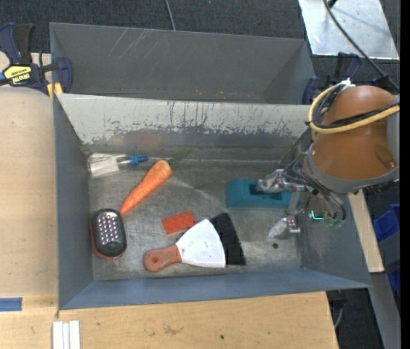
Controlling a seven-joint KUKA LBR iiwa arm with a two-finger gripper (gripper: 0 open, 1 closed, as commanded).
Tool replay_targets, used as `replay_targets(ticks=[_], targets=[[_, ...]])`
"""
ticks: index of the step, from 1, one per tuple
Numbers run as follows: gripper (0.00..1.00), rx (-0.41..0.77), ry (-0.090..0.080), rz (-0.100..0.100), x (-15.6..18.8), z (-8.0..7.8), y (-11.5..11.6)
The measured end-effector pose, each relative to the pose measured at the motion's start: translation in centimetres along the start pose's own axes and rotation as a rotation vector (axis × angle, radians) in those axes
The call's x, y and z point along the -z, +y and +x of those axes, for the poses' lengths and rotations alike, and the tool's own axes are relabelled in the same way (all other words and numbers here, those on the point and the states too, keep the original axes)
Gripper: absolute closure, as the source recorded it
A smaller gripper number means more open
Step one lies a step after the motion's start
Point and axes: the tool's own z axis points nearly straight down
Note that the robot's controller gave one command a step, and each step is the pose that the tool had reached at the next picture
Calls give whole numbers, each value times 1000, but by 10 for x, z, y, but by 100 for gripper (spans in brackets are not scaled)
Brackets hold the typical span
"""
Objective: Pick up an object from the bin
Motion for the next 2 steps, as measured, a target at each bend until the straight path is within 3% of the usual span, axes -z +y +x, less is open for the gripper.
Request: replay_targets(ticks=[1,2], targets=[[0,2,-8,1,4,-2,0],[0,-30,-18,2,-35,-28,-3]])
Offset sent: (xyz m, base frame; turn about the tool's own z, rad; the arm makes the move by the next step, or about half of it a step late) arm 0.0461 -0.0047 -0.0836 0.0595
